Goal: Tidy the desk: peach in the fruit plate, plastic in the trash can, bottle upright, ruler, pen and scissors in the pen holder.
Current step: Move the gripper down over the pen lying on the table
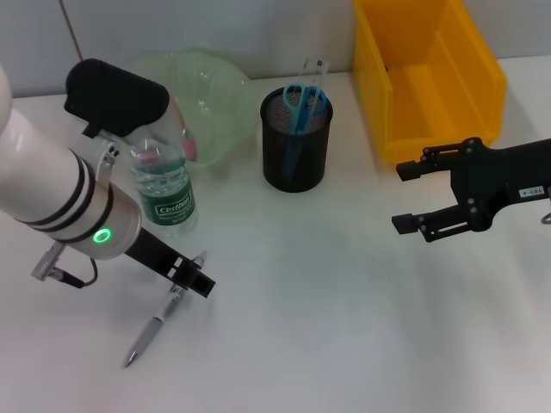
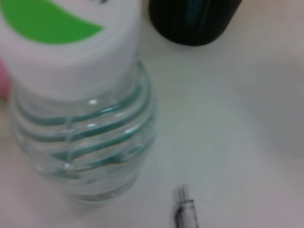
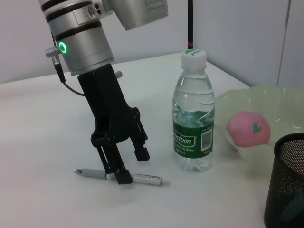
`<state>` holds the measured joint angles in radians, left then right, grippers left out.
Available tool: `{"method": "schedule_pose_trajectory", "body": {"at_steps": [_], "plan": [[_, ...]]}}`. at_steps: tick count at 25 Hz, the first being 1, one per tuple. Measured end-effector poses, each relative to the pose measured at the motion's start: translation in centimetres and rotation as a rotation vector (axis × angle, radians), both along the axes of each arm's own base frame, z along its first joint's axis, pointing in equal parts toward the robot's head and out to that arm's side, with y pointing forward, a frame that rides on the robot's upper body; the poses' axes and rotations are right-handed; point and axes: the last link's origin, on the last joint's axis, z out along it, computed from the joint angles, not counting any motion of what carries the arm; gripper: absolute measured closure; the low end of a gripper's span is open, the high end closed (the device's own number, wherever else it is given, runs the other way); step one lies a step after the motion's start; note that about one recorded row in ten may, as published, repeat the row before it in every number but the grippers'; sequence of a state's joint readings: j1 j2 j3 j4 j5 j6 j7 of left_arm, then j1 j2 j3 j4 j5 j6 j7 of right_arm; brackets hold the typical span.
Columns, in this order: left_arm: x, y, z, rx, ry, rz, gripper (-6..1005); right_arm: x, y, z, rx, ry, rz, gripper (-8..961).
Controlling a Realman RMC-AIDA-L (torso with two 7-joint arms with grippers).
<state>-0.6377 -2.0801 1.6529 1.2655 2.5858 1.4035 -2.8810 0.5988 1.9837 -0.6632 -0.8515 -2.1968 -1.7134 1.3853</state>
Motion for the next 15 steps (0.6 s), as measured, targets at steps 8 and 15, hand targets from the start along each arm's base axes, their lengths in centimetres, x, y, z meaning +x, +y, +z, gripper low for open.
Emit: {"method": "schedule_pose_trajectory", "body": {"at_steps": [8,15], "plan": [[0.19,-0.49,-0.64,-0.029,0.012,-0.018,305,0.22,-0.19,-0.08,0.005,0.004,0.001,143],[0.06,-0.51,-0.62,-0.027,0.015,-0.017,307,0.34,-0.32,-0.12,0.007,0.006,-0.003,143]]}}
